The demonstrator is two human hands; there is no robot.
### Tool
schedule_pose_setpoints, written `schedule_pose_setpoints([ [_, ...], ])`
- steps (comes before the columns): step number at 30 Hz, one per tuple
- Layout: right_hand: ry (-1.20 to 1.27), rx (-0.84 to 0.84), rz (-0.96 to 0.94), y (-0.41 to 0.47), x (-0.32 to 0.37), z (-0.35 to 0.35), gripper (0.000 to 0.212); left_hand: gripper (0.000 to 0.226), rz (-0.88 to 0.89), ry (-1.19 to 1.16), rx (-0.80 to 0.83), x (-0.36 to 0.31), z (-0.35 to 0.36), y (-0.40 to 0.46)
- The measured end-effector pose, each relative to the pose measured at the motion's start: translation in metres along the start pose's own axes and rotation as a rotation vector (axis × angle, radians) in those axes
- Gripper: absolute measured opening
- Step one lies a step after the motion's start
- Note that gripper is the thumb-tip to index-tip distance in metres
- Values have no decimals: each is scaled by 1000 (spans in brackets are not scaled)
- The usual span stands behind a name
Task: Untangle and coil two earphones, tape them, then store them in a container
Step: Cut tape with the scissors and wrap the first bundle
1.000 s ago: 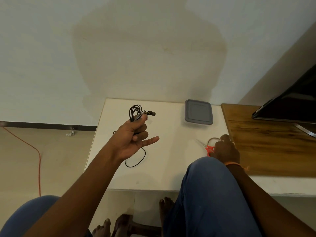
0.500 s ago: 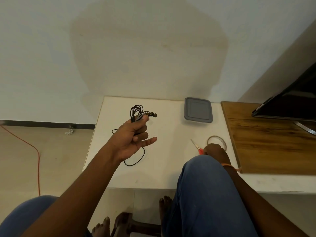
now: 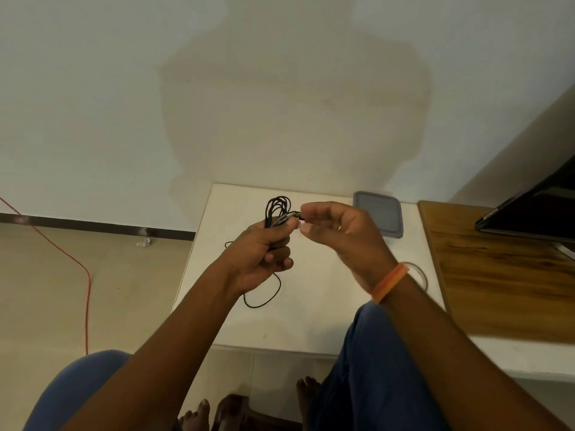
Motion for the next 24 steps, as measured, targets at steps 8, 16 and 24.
schedule_pose_setpoints([
  [8, 79, -71, -19, -2, -15, 21, 25, 6, 10, 8, -18, -11, -13, -13],
  [16, 39, -47, 61, 2, -26, 30, 16, 8, 25, 62, -86, -23, -28, -14],
  [24, 152, -35, 139, 4, -38, 22, 11, 8, 5, 69, -141, -21, -33, -13],
])
Point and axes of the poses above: each hand's wrist, its own y-axis towards the middle knuckle, its own z-axis out of the palm, x = y × z, the point moved 10 cm from there along y, towards the middle knuckle, and after that the axes turned 4 degrees about x, right-handed, at the moved point
